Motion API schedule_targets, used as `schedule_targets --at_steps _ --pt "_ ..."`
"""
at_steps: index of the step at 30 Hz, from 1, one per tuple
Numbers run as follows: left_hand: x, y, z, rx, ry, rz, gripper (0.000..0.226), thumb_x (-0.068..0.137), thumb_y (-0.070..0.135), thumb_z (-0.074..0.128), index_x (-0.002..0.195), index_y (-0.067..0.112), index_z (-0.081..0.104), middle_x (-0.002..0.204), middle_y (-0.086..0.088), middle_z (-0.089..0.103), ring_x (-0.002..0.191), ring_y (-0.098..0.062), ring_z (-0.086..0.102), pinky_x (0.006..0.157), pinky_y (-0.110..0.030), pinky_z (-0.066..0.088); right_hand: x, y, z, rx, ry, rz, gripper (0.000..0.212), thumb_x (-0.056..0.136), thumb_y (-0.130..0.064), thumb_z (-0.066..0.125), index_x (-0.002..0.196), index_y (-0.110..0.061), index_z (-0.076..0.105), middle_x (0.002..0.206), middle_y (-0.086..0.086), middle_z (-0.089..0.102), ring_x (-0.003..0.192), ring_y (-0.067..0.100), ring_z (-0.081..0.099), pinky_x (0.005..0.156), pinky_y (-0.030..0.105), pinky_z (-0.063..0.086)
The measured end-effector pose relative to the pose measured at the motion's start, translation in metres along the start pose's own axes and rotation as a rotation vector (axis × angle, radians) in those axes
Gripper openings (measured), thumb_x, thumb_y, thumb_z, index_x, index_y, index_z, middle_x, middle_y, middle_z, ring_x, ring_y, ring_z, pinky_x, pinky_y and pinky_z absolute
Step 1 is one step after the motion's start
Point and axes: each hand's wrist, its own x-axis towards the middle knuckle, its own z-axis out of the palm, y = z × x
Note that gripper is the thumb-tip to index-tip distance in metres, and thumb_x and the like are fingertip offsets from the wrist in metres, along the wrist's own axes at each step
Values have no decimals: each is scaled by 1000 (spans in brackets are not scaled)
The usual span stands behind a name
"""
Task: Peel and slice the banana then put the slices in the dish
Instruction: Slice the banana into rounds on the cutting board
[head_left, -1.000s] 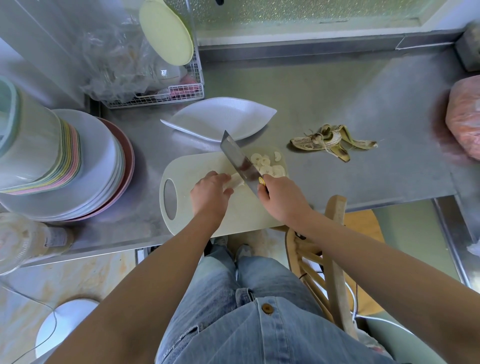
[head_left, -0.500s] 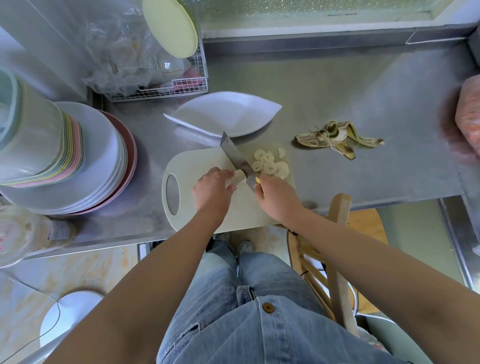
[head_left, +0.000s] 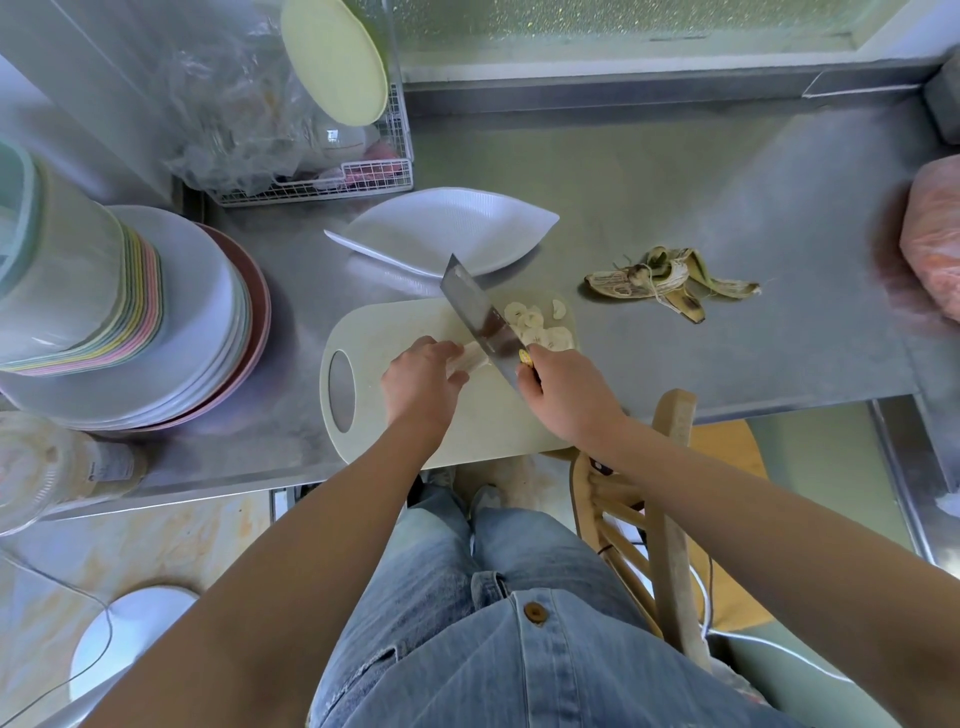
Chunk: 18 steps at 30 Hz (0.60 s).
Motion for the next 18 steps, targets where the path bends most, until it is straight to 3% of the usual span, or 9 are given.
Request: schedule_targets --at_steps 7,12,18 --pt "1 0 0 0 7 -2 34 89 29 64 123 30 63 116 3 62 103 -24 59 78 -28 43 1 -2 -2 -2 -23 9 21 97 -23 38 79 -13 36 56 -4 32 48 9 30 46 26 17" --pt "1 0 1 -7 0 -12 34 88 30 65 123 31 63 115 5 62 102 -23 59 75 -27 40 4 -7 5 -6 -42 20 20 98 -22 37 81 -13 35 58 -4 31 53 17 36 46 25 17" --pt "1 -1 0 -17 -3 -1 33 87 30 66 120 30 65 111 3 63 97 -24 60 73 -28 42 4 -7 22 -28 -66 25 22 101 -25 33 86 -12 44 59 -5 34 60 21 45 56 28 28"
